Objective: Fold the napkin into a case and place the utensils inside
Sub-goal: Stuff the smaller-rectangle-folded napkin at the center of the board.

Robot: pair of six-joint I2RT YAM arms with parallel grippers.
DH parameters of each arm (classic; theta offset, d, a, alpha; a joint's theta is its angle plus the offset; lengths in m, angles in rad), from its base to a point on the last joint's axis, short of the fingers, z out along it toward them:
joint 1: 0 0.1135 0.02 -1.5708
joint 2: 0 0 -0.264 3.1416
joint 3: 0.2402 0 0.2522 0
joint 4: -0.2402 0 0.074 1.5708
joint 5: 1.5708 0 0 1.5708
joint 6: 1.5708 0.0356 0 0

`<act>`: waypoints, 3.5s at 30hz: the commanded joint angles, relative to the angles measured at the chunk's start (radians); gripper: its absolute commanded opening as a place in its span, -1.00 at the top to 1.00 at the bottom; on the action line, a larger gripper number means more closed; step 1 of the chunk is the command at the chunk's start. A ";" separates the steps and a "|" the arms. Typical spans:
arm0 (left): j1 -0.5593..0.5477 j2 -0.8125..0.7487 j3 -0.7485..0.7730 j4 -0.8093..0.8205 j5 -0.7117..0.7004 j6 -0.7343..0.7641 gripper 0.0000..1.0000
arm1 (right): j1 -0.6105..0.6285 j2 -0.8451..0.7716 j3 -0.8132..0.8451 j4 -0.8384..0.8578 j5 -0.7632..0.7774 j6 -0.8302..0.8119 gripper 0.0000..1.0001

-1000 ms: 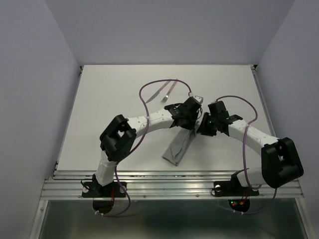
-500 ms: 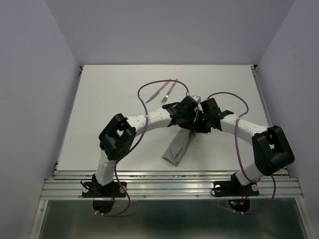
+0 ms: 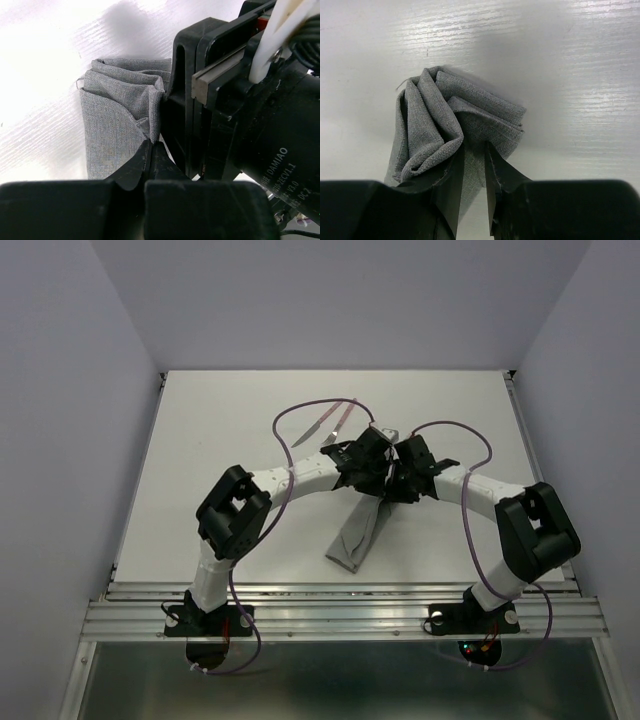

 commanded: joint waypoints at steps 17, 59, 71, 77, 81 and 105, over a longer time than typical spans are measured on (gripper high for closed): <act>0.031 -0.043 -0.025 -0.013 0.056 -0.005 1.00 | 0.011 -0.014 0.007 0.083 0.047 0.060 0.99; 0.101 -0.207 -0.356 0.379 0.232 -0.098 1.00 | 0.103 -0.059 0.002 0.014 0.082 0.024 0.46; 0.100 -0.194 -0.352 0.378 0.241 -0.097 1.00 | 0.132 -0.002 0.047 -0.002 0.150 0.003 0.44; 0.100 -0.183 -0.346 0.368 0.247 -0.092 1.00 | 0.141 0.027 0.059 0.009 0.149 -0.005 0.42; 0.100 -0.175 -0.340 0.365 0.257 -0.089 1.00 | 0.141 0.041 0.061 0.006 0.164 -0.009 0.43; 0.100 -0.100 -0.330 0.290 0.258 -0.071 1.00 | 0.141 -0.094 -0.010 0.026 0.176 0.103 0.99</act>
